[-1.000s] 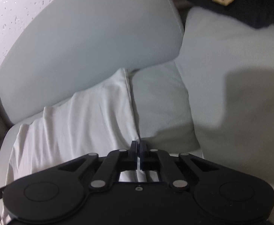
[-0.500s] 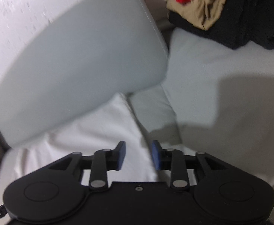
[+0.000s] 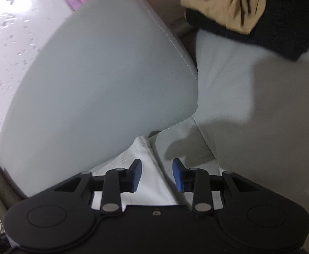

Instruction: Fold clothes

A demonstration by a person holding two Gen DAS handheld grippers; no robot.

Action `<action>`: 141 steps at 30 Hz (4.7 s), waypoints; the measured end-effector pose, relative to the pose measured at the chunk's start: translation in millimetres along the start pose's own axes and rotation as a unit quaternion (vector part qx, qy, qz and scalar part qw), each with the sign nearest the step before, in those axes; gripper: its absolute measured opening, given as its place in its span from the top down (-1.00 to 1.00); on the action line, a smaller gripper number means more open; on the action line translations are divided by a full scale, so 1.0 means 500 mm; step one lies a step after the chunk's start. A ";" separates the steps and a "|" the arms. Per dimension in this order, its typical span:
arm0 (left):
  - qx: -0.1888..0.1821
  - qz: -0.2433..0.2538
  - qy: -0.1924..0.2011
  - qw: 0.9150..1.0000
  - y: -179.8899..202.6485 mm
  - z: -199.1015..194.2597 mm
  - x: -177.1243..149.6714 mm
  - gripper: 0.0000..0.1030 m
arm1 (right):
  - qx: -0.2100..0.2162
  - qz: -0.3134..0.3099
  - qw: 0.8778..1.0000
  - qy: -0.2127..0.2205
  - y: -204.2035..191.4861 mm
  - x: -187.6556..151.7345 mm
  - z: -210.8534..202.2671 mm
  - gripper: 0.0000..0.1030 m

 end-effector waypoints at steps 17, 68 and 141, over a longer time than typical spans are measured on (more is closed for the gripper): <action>0.122 0.208 0.116 0.964 0.111 0.018 0.024 1.00 | -0.040 -0.099 0.993 0.042 -0.050 0.063 0.085 0.91; 0.095 0.167 0.080 0.978 0.069 -0.347 -0.442 -0.45 | -0.104 -0.004 0.985 0.138 -0.025 -0.309 -0.680 -0.22; 0.293 0.255 0.095 0.917 -0.063 -0.231 -0.327 0.23 | -0.168 -0.102 0.975 -0.099 0.038 -0.207 -0.187 1.00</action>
Point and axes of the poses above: each gripper's, at about its wrist camera, not at the fingertips, and z roughly the way its jaws point, y to its right, x to its top, the point moved 9 cm from there along z, roughly the way its jaws point, and after that the axes turned 13 degrees about -z, right-handed, at the moved point
